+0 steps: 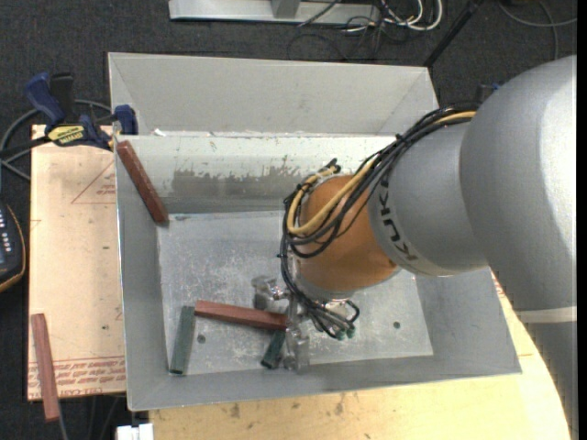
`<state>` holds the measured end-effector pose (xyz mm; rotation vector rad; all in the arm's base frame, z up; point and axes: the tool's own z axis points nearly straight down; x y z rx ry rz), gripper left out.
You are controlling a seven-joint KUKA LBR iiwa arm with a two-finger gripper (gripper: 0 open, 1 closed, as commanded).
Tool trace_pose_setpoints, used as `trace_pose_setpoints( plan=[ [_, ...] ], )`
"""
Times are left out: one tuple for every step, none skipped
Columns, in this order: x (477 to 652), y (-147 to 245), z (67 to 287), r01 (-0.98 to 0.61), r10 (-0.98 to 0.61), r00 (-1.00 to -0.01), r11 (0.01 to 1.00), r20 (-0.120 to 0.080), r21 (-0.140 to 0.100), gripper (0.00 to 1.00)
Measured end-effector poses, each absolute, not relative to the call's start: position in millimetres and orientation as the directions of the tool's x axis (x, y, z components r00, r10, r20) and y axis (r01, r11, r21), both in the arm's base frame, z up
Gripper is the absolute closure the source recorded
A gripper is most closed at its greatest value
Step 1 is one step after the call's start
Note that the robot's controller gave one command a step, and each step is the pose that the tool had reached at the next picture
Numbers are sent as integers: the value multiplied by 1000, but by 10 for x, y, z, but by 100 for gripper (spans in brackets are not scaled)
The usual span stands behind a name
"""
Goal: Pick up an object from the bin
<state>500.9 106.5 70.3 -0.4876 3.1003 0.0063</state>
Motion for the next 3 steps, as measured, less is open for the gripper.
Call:
trace_pose_setpoints(
  plan=[
    [5021, 1027, 703, -303, -303, -953, 953, -2, 1, 100],
    [5219, 388, 1200, -568, -568, -823, 823, -4, -4, 100],
    [5626, 222, 2457, -551, -551, -834, 835, -12, -7, 100]
  ],
)
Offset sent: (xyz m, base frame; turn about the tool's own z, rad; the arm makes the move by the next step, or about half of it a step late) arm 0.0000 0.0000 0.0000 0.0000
